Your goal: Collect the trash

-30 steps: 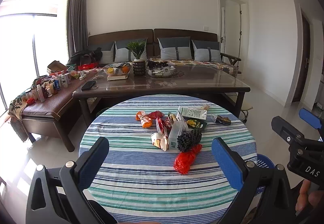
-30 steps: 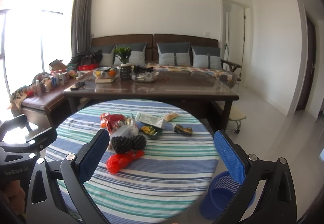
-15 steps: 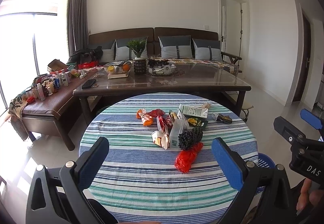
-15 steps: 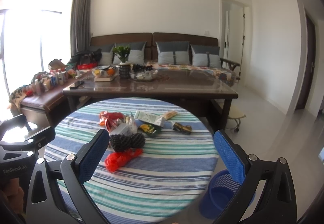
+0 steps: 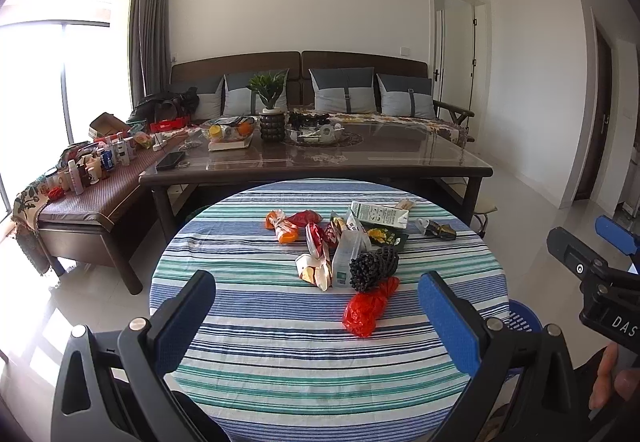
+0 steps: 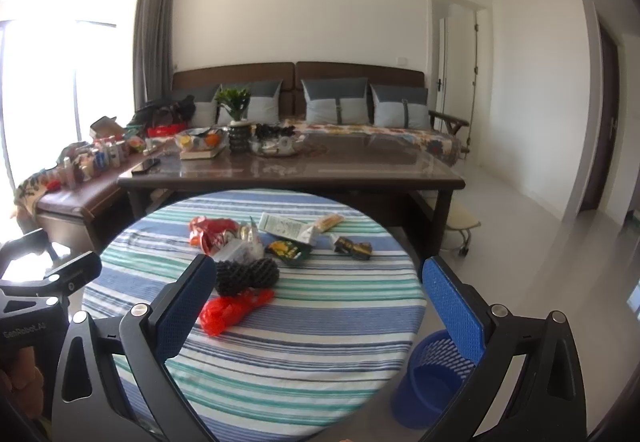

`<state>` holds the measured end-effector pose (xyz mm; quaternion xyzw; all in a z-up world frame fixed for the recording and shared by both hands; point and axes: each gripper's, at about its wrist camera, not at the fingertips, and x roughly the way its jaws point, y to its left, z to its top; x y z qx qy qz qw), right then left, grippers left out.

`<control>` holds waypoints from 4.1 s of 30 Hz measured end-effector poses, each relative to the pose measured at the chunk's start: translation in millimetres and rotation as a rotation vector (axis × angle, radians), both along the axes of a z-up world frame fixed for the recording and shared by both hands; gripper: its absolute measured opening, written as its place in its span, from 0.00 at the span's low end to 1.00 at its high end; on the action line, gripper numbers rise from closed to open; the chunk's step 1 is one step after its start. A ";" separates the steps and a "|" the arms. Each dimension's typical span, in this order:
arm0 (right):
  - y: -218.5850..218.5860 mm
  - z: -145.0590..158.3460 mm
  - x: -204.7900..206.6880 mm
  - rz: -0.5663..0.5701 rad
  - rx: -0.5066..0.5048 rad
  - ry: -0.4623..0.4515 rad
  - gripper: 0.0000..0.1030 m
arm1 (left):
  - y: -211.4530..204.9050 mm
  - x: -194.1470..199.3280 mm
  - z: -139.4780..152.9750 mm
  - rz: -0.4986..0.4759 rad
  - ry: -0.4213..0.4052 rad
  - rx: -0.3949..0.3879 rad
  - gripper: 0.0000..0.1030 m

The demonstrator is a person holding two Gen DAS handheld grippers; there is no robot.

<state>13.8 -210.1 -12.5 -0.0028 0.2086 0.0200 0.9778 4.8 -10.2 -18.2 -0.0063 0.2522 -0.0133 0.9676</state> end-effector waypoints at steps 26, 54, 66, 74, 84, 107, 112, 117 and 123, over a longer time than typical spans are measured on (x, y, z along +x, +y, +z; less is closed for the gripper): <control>-7.2 -10.4 0.3 -0.021 0.006 0.021 1.00 | -18.4 68.9 -84.3 -0.257 0.153 0.012 1.00; -1.8 -54.2 56.3 -0.008 -0.004 0.158 1.00 | -19.7 149.5 -163.7 -0.408 0.372 -0.020 0.42; 57.3 -107.9 165.4 0.225 0.309 0.458 1.00 | 0.3 126.8 -166.5 -0.355 0.371 0.037 0.42; 92.2 -155.4 219.9 0.248 0.318 0.707 0.98 | 2.5 121.9 -166.3 -0.359 0.370 0.045 0.42; -10.1 -160.3 195.0 0.097 0.173 0.683 0.97 | 10.9 123.7 -158.3 -0.310 0.367 0.025 0.42; 20.0 -166.2 165.3 0.193 0.043 0.611 0.38 | 12.7 126.4 -164.5 -0.249 0.375 0.022 0.47; -30.4 -155.1 159.8 0.125 -0.133 0.605 0.54 | 11.3 128.8 -163.4 -0.240 0.381 0.005 0.62; -60.3 -142.7 147.3 0.123 -0.091 0.572 0.83 | 17.8 125.5 -159.4 -0.274 0.397 -0.013 0.63; -62.2 -126.5 163.9 0.185 0.096 0.550 0.92 | 34.9 122.8 -149.1 -0.294 0.376 -0.011 0.63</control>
